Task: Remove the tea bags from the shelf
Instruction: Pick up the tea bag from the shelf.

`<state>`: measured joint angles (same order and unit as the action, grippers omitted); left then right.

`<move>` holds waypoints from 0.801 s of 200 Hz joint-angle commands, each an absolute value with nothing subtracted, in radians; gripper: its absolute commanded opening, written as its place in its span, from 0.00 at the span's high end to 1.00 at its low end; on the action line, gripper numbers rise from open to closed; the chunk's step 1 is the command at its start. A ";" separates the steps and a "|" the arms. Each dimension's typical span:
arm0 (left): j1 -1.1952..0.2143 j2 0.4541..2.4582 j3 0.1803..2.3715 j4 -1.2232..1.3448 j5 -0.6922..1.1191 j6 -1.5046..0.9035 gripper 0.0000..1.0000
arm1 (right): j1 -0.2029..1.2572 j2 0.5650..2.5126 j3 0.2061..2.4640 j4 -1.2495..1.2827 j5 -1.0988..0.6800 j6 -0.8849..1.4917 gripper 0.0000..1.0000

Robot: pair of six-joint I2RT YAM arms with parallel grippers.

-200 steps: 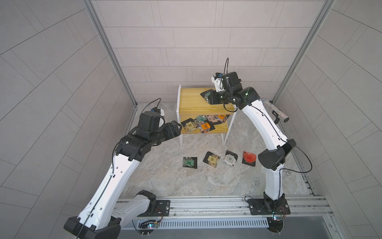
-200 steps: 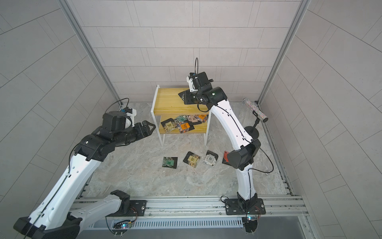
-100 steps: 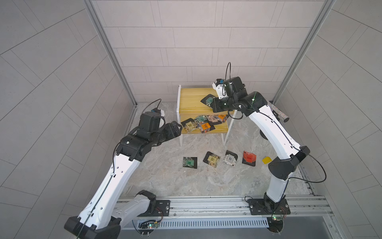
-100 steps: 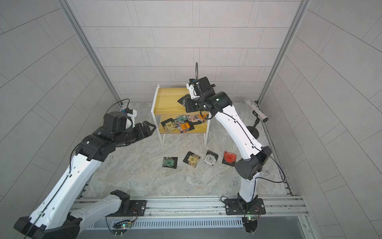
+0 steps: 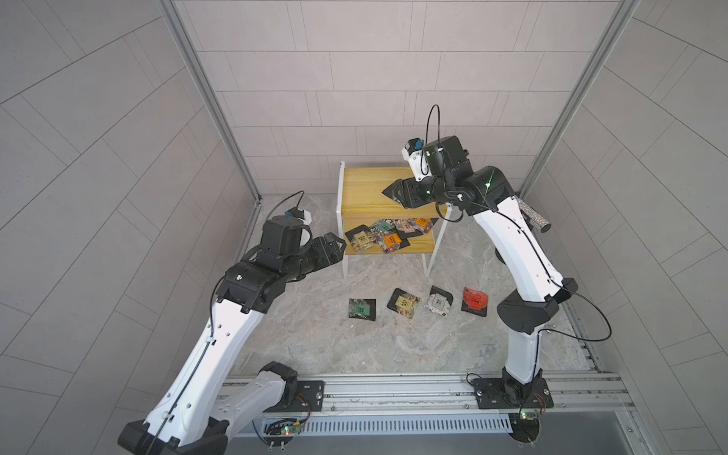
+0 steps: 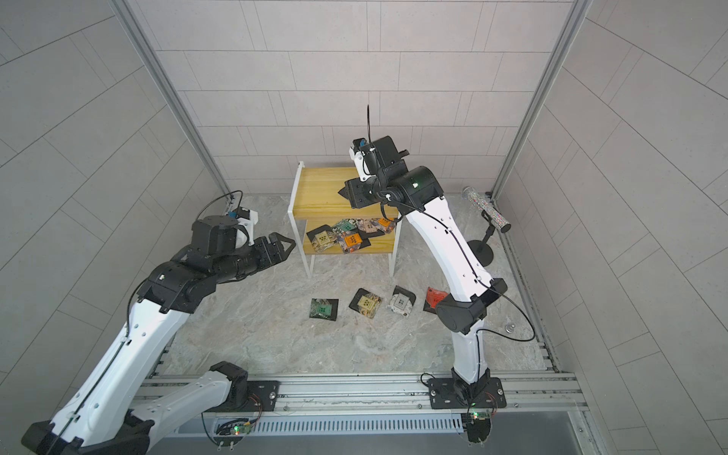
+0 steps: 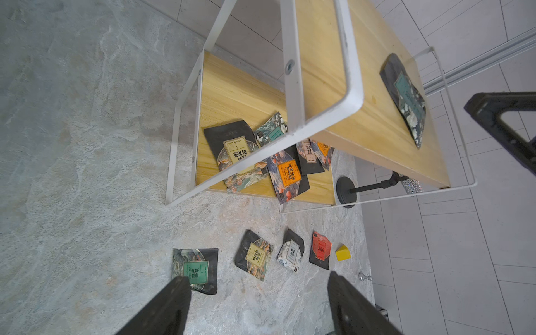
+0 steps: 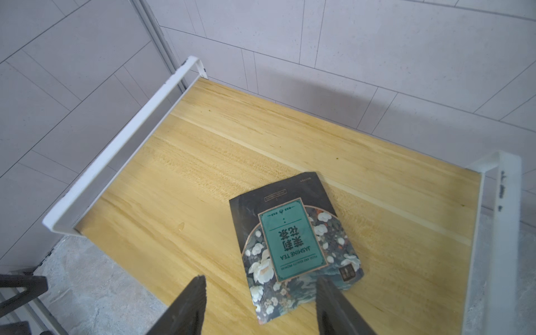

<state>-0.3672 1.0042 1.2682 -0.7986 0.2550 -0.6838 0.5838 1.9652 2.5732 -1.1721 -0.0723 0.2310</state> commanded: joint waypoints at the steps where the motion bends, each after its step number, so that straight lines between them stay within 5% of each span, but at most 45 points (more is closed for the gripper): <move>1: -0.371 0.990 1.258 -0.796 0.251 -0.678 0.18 | 0.585 2.004 2.629 -1.234 -0.027 0.181 0.32; 160: -0.371 0.996 1.230 -0.787 0.249 -0.677 0.18 | 0.577 2.080 2.621 -1.235 -0.052 0.147 0.34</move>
<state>-0.3672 1.0046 1.2400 -0.7982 0.2543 -0.6830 0.5819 2.0708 2.6331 -1.2011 -0.0475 0.1528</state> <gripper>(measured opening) 0.821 0.670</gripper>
